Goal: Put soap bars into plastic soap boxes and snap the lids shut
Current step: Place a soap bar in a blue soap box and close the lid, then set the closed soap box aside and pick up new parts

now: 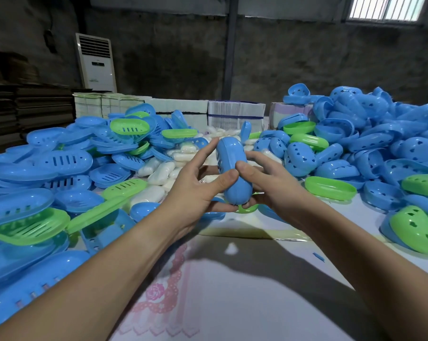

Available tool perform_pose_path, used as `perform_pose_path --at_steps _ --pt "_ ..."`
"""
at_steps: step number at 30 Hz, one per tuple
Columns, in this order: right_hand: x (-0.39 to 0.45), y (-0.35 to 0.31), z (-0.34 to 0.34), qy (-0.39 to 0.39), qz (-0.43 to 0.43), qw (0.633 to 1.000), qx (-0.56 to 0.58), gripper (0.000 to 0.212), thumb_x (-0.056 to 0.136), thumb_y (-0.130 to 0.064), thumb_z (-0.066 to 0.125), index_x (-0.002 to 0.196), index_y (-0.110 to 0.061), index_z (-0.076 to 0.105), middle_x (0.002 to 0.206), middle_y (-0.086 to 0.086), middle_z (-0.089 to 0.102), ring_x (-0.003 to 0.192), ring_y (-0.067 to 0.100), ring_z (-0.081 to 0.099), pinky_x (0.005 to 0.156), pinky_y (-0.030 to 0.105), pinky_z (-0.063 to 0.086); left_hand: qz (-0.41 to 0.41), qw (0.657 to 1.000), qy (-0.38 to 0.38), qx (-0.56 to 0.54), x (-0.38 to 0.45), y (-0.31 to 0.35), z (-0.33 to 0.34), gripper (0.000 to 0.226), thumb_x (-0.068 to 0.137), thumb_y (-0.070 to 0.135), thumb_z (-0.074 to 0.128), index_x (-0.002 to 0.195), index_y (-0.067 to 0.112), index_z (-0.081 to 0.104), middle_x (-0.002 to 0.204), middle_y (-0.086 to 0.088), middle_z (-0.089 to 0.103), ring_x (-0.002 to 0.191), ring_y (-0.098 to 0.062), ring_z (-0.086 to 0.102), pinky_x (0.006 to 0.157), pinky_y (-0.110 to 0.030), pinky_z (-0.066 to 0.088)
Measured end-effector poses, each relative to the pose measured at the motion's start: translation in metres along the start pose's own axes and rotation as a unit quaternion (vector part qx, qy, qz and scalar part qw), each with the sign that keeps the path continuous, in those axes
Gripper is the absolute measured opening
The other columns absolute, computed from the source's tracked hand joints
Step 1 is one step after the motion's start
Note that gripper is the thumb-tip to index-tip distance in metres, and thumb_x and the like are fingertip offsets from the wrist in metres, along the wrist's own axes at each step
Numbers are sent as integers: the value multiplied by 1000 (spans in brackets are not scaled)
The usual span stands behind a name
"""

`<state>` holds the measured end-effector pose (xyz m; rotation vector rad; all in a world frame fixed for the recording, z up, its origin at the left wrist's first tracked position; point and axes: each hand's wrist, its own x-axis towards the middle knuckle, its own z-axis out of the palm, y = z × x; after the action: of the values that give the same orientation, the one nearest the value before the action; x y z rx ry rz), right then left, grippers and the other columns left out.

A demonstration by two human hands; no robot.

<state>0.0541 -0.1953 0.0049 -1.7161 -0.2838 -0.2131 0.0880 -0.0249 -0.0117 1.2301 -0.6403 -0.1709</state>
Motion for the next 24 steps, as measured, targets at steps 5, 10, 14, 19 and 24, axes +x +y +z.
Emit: perform_pose_path --at_steps 5,10,14,19,24 --pt "4 2 -4 0 13 999 29 59 81 -50 70 133 -28 54 108 19 70 81 28 69 56 27 53 -22 999 -16 -34 4 3 -6 75 64 30 83 134 44 60 105 -7 68 95 -30 77 62 -39 63" --pt "3 1 -14 -42 10 998 44 49 82 -49 68 127 -30 59 104 5 73 84 26 67 61 27 53 -5 1000 -27 -4 6 0 -9 69 65 25 87 124 51 63 104 5 76 97 -27 77 67 -38 63" --pt "5 6 -17 -30 11 999 11 52 77 -54 70 123 -33 59 101 2 74 82 21 69 62 29 54 11 1000 -2 24 3 -5 -3 76 68 27 82 137 46 55 104 8 76 95 -20 77 67 -35 63" --pt "4 9 -14 28 26 998 -48 52 74 -38 74 122 -29 57 96 13 71 84 22 71 79 43 59 -18 995 -24 93 -1 -11 3 82 89 17 76 152 49 34 140 9 58 101 2 71 79 -53 63" --pt "-5 -11 -33 129 7 958 -256 50 67 -47 79 112 -46 57 76 -17 57 58 -6 55 52 7 40 -20 992 27 124 0 -2 3 71 92 20 73 149 47 39 152 3 43 103 -1 69 72 -31 64"
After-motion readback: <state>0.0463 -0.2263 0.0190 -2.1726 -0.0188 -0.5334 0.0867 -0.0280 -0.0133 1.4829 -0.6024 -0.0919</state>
